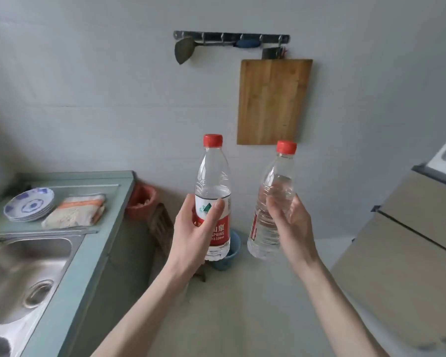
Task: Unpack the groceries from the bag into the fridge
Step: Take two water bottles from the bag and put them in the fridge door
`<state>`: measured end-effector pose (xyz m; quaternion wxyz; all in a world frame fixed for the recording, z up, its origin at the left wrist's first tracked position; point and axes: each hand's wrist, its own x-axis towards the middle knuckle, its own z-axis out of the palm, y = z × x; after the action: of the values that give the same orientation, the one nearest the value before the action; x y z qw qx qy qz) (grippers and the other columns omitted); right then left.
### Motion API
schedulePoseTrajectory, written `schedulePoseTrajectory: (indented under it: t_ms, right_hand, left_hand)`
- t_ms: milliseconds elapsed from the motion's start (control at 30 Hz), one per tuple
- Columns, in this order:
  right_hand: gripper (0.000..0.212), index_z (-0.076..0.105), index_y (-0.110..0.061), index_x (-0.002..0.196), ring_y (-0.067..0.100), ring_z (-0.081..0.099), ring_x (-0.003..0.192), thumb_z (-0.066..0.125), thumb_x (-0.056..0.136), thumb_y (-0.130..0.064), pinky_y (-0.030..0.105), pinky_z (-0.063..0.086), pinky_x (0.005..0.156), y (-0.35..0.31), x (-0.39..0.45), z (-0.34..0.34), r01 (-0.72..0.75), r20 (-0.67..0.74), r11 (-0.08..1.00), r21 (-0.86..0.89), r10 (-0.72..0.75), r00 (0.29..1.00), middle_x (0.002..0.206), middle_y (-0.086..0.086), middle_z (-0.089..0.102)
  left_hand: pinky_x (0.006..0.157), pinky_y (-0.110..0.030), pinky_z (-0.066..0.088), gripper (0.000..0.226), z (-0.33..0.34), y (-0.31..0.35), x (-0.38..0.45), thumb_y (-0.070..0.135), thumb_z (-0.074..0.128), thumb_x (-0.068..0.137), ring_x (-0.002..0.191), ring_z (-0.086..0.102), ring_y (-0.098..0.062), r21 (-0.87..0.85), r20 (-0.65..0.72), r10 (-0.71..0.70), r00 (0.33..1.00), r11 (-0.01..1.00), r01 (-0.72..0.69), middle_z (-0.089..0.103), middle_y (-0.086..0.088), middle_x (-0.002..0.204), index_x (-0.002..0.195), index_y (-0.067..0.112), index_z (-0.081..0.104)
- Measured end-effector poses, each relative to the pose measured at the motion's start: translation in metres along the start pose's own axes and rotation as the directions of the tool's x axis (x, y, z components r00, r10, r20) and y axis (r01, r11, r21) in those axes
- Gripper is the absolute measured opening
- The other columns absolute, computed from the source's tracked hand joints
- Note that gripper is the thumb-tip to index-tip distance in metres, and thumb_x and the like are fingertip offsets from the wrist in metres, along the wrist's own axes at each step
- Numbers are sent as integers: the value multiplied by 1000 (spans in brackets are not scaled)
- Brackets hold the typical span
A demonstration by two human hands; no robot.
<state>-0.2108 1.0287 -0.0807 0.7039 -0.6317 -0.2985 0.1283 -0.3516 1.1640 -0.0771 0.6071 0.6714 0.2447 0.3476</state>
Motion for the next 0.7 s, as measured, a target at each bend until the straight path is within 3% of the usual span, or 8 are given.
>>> schedulePoseTrajectory:
  t_ms: [133,300,467,633,700]
  right_hand:
    - [39,65,-20,121,10,72,108,70,92,-46,16,53,85,5,19,-42,-10,-120,999,-33,6,993,113,-4,77]
    - [32,67,-19,118,10,71,107,71,93,-40,19,51,88,8,46,-94,-25,-240,995,-96,1,971,111,-3,77]
    - [31,68,-18,114,17,72,107,73,93,-41,34,52,94,10,83,-139,-37,-373,991,-127,-13,928,109,0,77]
    - [30,69,-18,117,13,73,103,73,93,-36,26,53,87,12,123,-175,-29,-519,992,-120,-38,854,107,-2,78]
    - [31,69,-18,117,16,74,100,72,92,-36,31,55,87,14,137,-192,-33,-581,991,-129,-49,812,105,-1,78]
  left_hand:
    - [81,-37,62,49,48,-6,33,61,68,82,92,75,-19,-6,109,4,994,1000,-3,76,-1,96,106,18,64]
    - [73,-20,59,27,112,-12,78,34,69,96,89,73,-19,-74,252,9,968,997,10,74,-5,94,105,10,62]
    - [80,-27,61,31,177,-12,130,44,69,92,96,72,-20,-117,399,54,915,993,-8,74,-4,99,106,16,63]
    - [77,-22,58,30,244,-10,184,40,68,92,94,71,-22,-161,529,84,844,987,3,73,-7,99,107,14,64]
    - [76,-21,58,35,271,-11,203,43,67,90,92,72,-18,-172,585,88,807,985,17,74,-6,100,109,14,64]
